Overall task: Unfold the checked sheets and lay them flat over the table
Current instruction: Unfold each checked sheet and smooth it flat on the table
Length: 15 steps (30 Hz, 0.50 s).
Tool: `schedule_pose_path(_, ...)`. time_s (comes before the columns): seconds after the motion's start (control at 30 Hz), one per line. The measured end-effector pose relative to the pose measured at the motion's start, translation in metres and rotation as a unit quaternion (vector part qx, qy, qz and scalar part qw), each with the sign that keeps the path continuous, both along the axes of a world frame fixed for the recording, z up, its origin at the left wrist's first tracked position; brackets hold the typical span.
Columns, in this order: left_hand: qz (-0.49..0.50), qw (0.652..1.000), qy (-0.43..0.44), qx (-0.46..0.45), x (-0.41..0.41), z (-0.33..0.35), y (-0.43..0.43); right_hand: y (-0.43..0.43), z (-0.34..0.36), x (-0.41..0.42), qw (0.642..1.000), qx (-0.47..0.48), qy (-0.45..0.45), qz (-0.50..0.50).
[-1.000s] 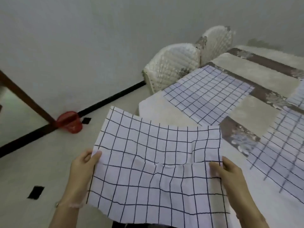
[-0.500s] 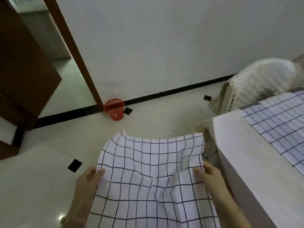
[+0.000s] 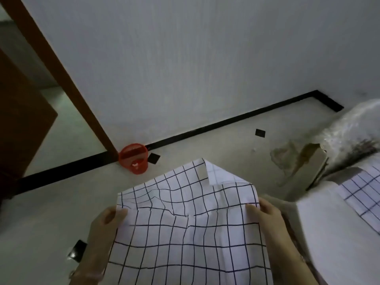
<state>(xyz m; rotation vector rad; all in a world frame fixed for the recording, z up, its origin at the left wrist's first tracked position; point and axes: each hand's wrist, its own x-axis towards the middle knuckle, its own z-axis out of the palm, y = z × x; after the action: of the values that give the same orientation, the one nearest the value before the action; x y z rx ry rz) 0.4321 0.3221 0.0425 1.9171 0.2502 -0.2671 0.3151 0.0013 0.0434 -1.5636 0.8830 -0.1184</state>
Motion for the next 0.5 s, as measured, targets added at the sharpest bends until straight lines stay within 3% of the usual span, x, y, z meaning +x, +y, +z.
schedule_pose_path(0.2,-0.023,1.0,-0.004,0.015,0.156,0.017,-0.108,-0.094,0.009,0.125,0.997,0.015,-0.041,-0.068)
schedule_pose_path(0.37,-0.131,0.99,-0.058,-0.005,0.271,0.038,-0.212,-0.17,0.03,0.207,0.99,-0.014,-0.074,-0.118)
schedule_pose_path(0.5,-0.187,0.981,-0.039,-0.039,0.342,0.032,-0.285,-0.222,0.026,0.25,0.985,-0.023,-0.076,-0.152)
